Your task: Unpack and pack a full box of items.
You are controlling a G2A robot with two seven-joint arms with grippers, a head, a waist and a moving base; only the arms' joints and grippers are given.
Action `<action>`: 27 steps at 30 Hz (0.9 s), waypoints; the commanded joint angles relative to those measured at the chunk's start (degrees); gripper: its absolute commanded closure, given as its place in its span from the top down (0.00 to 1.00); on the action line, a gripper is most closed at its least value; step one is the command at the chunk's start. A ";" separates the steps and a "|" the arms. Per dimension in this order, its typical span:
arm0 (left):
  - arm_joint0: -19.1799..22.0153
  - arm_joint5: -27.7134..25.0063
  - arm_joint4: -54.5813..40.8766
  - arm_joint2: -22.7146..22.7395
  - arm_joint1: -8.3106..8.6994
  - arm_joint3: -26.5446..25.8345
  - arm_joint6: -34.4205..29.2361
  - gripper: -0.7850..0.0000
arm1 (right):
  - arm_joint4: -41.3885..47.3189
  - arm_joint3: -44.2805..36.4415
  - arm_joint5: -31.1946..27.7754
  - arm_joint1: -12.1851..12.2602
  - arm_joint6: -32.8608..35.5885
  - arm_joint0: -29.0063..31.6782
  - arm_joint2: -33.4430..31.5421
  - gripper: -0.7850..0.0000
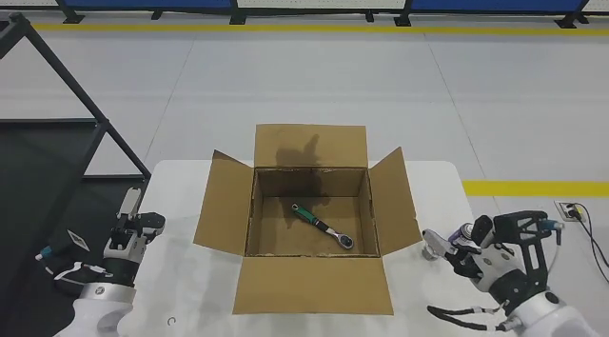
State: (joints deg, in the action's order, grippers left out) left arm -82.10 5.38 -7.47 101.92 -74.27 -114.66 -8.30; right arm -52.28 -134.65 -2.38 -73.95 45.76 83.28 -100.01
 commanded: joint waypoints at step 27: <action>-6.91 -6.05 -0.89 4.64 0.27 -1.54 -2.15 1.00 | 3.52 26.09 -5.18 -0.57 16.73 -41.87 32.74 1.00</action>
State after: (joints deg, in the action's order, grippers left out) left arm -88.46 -0.11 -8.57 106.43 -74.04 -116.05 -9.75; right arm -47.84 -111.22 -8.59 -74.26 62.91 43.53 -69.46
